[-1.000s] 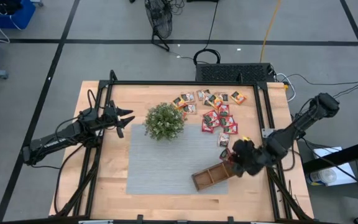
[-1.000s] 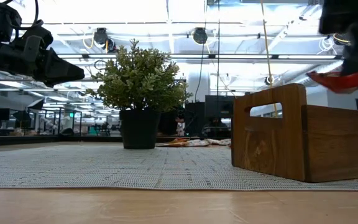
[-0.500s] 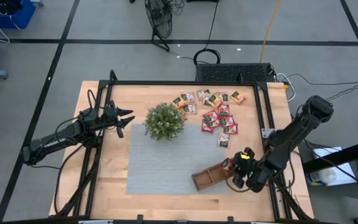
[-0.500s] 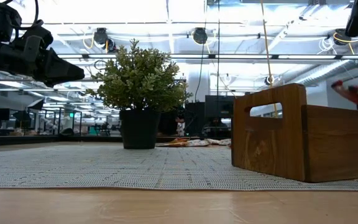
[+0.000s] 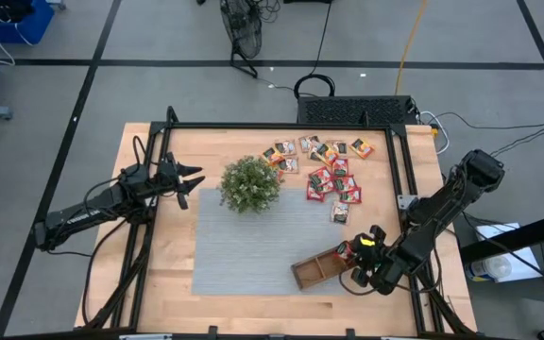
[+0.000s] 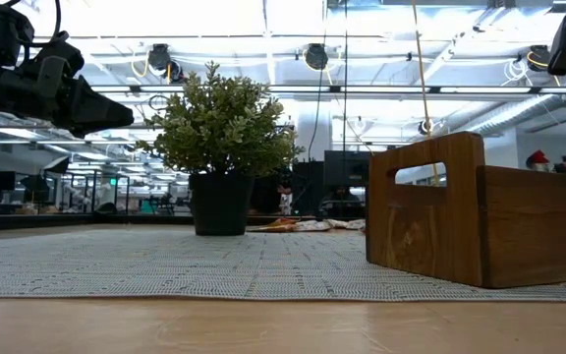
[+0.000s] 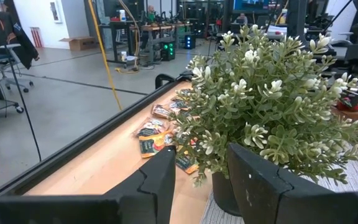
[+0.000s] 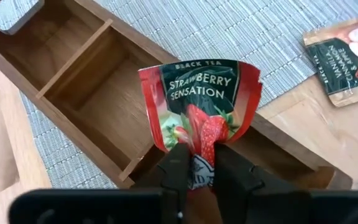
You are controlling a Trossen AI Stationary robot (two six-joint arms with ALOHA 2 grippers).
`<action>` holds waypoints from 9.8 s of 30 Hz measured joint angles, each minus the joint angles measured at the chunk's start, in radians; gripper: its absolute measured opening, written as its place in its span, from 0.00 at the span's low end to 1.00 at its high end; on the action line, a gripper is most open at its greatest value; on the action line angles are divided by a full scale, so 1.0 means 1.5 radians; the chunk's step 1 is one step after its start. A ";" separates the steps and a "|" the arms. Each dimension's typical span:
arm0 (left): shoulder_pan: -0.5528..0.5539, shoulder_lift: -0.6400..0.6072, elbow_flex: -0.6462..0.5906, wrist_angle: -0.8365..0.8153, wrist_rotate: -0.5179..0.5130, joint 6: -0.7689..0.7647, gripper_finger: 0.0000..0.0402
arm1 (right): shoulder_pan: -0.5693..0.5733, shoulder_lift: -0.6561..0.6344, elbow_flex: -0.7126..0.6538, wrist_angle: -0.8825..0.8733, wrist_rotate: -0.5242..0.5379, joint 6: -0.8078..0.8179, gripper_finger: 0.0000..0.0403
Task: Pick & Place Tea
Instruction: Put the strawberry tea sachet into the brown organizer
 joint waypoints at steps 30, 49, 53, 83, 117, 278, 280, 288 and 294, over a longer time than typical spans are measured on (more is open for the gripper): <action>0.000 0.000 0.000 0.000 0.000 0.000 0.37 | -0.025 -0.061 0.000 0.020 0.021 -0.125 0.37; 0.000 0.000 0.000 0.000 0.000 0.000 0.37 | -0.130 -0.149 0.001 0.065 -0.051 -0.663 0.36; 0.000 0.000 0.000 0.000 0.000 0.000 0.37 | -0.181 -0.149 0.000 0.043 -0.134 -0.651 0.36; 0.000 0.000 0.000 0.000 0.000 0.000 0.37 | -0.235 -0.148 -0.077 0.111 -0.235 -0.652 0.35; 0.000 0.000 0.000 0.000 0.000 0.000 0.37 | -0.235 -0.148 -0.077 0.142 -0.300 -0.692 0.07; 0.000 0.000 0.000 0.000 0.000 0.000 0.37 | -0.238 0.099 0.168 -0.179 -0.466 -0.529 0.00; 0.000 0.000 0.000 0.000 0.000 0.000 0.37 | -0.238 0.099 0.152 -0.159 -0.476 -0.529 0.00; 0.000 0.000 0.000 0.000 0.000 0.000 0.37 | -0.238 0.099 0.126 -0.125 -0.476 -0.529 0.00; 0.000 0.000 0.000 0.000 0.000 0.000 0.37 | -0.238 0.099 0.102 -0.108 -0.463 -0.529 0.00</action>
